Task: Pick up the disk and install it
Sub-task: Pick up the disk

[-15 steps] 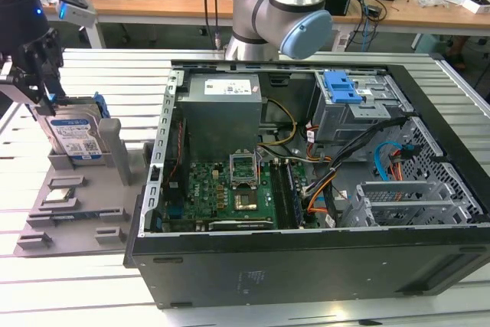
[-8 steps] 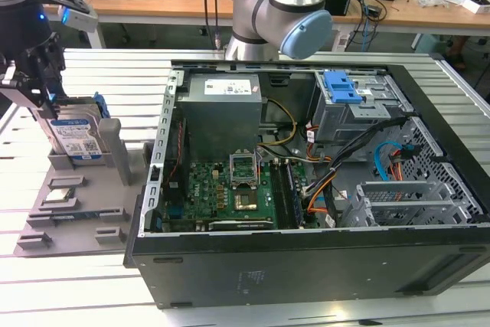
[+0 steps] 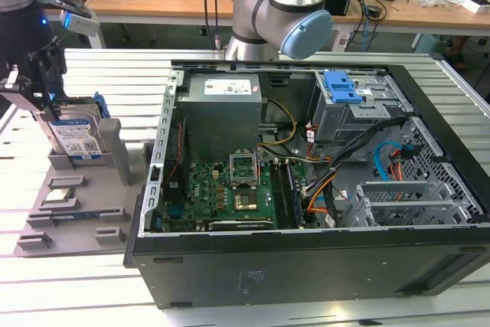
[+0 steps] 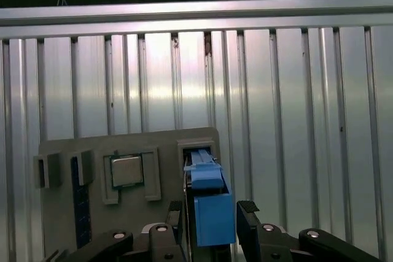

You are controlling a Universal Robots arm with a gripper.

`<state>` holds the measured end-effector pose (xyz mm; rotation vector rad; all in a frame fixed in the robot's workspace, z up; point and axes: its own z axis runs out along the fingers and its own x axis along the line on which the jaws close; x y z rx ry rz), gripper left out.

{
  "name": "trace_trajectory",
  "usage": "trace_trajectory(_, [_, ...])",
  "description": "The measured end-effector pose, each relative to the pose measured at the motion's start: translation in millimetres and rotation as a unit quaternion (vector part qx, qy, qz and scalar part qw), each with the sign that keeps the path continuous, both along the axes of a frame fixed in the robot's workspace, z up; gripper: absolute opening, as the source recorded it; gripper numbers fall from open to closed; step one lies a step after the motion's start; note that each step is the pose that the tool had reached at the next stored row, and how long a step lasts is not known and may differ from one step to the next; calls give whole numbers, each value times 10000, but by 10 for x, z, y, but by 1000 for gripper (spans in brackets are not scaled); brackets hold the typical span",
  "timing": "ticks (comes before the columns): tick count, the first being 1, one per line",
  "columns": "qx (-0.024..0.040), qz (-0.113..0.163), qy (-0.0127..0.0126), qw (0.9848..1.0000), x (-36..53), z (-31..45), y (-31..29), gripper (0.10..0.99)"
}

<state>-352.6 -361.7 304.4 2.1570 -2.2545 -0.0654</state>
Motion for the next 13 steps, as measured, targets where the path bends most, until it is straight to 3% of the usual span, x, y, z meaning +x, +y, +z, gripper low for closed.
trace_trajectory(2, [1,59,-1,10000,1,-9,0,482])
trace_trajectory(5, [1,479,-1,9988,7,-35,1,482])
trace_trajectory(13, [0,500,-1,9987,36,-117,4,482])
